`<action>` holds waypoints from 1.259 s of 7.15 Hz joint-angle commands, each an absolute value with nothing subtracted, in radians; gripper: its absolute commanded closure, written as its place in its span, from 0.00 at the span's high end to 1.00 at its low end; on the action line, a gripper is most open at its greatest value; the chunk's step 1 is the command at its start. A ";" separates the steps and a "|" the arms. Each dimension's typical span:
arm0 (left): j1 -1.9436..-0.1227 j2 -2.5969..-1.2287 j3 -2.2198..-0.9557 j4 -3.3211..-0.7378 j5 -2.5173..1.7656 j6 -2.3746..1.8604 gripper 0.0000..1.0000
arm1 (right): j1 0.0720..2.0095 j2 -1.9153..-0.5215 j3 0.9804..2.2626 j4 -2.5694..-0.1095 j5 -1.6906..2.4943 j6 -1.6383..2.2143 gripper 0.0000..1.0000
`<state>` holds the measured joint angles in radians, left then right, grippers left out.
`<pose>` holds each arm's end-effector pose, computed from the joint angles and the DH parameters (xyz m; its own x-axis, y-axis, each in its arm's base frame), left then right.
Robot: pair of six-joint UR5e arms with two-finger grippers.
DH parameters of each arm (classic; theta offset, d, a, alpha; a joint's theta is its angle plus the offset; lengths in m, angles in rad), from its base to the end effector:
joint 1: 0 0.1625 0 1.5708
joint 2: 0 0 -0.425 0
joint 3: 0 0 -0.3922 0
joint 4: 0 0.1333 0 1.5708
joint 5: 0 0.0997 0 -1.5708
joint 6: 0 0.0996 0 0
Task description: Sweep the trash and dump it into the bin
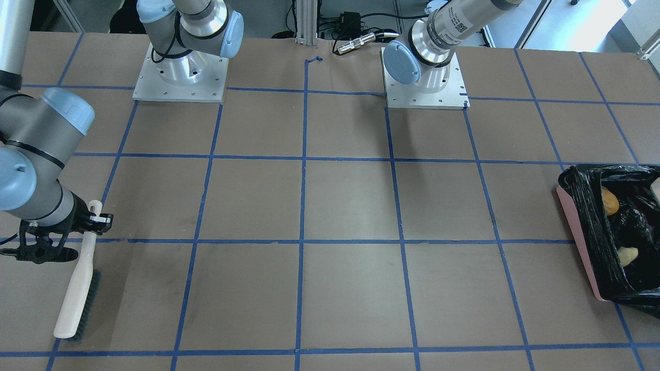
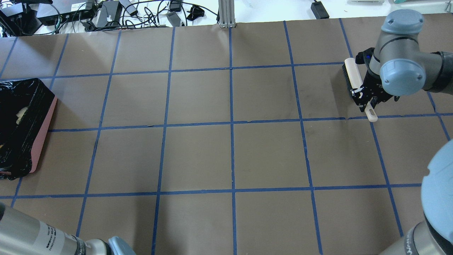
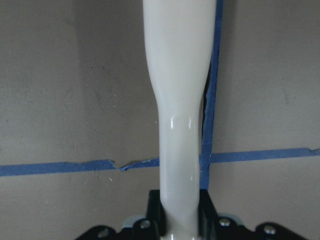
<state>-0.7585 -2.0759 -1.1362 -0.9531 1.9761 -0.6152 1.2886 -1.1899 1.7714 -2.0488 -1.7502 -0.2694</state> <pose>0.4650 -0.5701 0.4805 -0.0369 -0.9990 0.0253 -0.7851 0.0133 -0.6192 -0.0491 -0.5842 0.2338 -0.9896 -0.0072 0.1436 0.0141 0.9891 0.1468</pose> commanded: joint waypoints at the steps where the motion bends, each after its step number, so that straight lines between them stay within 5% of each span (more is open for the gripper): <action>1: -0.769 -2.054 -1.210 -0.807 2.015 -0.577 0.00 | 1.289 -1.190 1.770 -2.052 -1.750 -0.273 0.29; 3: -0.826 -2.037 -1.249 -0.735 2.136 -0.562 0.00 | 1.289 -1.190 1.772 -2.066 -1.746 -0.279 0.40; 6: -0.908 -2.008 -1.423 -0.469 2.263 -0.526 0.00 | 1.289 -1.190 1.772 -2.066 -1.743 -0.272 0.42; 8: -0.908 -2.026 -1.453 -0.347 2.296 -0.457 0.00 | 1.296 -1.234 1.759 -2.115 -1.730 -0.270 0.70; 9: -0.910 -2.025 -1.462 -0.344 2.322 -0.454 0.00 | 1.298 -1.267 1.753 -2.126 -1.673 -0.265 0.93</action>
